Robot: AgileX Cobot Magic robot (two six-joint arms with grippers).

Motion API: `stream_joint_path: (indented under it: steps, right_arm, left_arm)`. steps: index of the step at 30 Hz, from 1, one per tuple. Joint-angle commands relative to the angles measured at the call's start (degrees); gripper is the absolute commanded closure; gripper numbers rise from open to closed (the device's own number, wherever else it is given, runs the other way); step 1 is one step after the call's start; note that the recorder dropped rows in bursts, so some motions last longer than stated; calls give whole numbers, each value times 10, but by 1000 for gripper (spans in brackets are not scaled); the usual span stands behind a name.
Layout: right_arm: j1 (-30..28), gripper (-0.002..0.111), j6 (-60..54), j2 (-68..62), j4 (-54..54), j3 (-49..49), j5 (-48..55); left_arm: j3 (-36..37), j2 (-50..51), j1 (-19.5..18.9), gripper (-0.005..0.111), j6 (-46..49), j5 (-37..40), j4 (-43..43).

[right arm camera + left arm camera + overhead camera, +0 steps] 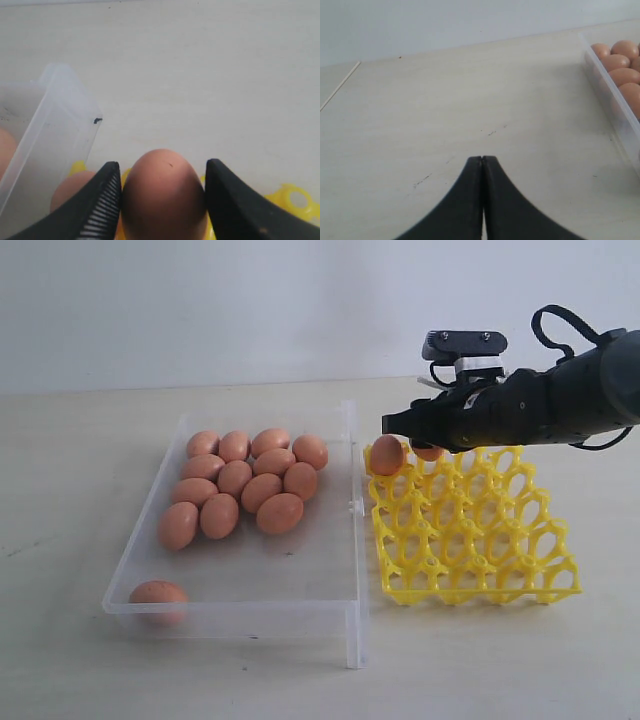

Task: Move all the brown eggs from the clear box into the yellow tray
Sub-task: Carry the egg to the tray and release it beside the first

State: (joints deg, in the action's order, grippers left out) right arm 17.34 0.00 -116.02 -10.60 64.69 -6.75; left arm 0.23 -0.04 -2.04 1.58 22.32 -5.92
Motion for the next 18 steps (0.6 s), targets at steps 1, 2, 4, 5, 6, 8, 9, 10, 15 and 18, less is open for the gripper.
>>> stream_joint_path:
  steps: [1,2,4,5,6,8,9,10,15,18]
  right_arm:
    - [-1,62,0,-1,7,4,3]
    - [-1,62,-4,-1,7,4,4]
    - [-1,62,-13,-1,7,4,6]
    - [-1,61,-15,-1,7,4,6]
    - [-1,59,-15,-1,7,4,7]
    - [-1,54,-15,-1,7,4,9]
    - [-1,51,-15,-1,7,4,9]
    - [-1,49,-15,-1,7,4,9]
    - [-1,46,-15,4,7,4,9]
    - [-1,46,-15,10,7,4,11]
  left_arm:
    - [-2,0,3,107,-3,-5,1]
    - [-2,0,3,107,-3,-5,1]
    - [-2,0,3,107,-3,-5,1]
    - [-2,0,3,107,-3,-5,1]
    - [-2,0,3,107,-3,-5,1]
    - [-2,0,3,107,-3,-5,1]
    - [-2,0,3,107,-3,-5,1]
    - [-2,0,3,107,-3,-5,1]
    - [-2,0,3,107,-3,-5,1]
    - [-2,0,3,107,-3,-5,1]
